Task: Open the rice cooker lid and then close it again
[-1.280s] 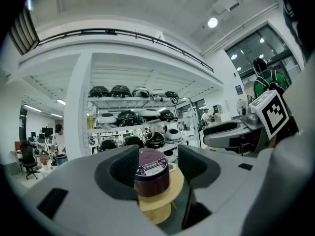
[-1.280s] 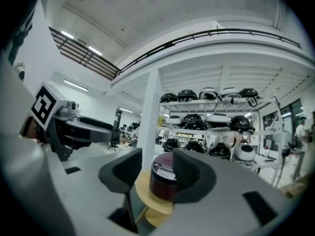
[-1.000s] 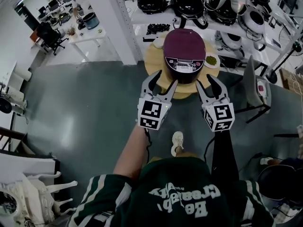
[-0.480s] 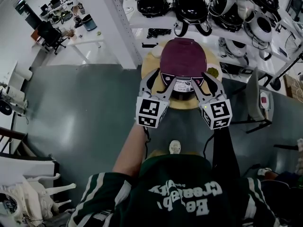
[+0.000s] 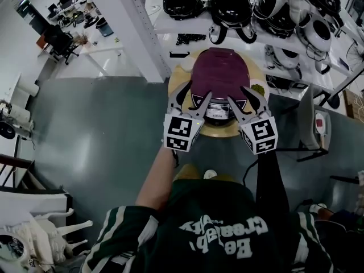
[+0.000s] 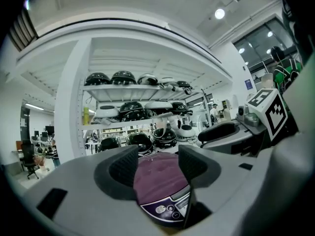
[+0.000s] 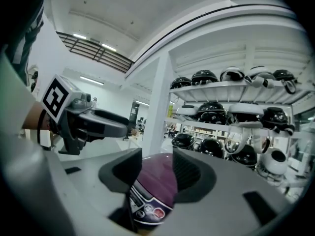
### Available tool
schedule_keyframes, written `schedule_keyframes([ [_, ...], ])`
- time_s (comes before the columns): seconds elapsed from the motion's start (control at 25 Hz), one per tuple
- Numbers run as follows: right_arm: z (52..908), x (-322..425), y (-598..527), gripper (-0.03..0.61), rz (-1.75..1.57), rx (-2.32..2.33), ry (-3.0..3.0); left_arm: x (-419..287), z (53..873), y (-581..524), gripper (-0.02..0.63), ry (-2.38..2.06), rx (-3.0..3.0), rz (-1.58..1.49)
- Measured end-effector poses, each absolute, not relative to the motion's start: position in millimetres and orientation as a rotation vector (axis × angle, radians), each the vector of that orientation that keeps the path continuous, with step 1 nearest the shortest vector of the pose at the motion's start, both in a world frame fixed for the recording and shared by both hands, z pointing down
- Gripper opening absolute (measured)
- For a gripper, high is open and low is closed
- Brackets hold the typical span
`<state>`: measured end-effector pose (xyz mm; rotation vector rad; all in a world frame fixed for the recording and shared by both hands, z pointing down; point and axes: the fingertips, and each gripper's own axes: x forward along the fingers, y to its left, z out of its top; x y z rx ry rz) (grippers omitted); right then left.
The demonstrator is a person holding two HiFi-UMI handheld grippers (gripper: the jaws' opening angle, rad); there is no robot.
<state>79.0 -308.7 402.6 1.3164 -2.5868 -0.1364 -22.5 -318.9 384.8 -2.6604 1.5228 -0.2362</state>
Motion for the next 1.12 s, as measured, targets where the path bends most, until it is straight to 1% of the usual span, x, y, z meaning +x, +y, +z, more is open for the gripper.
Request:
schedule_keyframes([
  [0.24,425,62,-317,0.201,-0.102,1.176,-2.559,-30,395,-330,0.244,1.519,-2.670,-0.243],
  [0.4,444,46,-315,0.210,-0.021,1.044,-2.546,-31,400,-331,0.244,1.518,-2.695,-0.244],
  [0.68,490,26,-306,0.207,0.116,0.827,-2.473,-33,417,-333,0.244,1.517,-2.722,-0.277],
  [1.12,528,28,-310,0.210,0.191,0.766,-2.350,-38,428,-340,0.244,1.546,-2.727,-0.272],
])
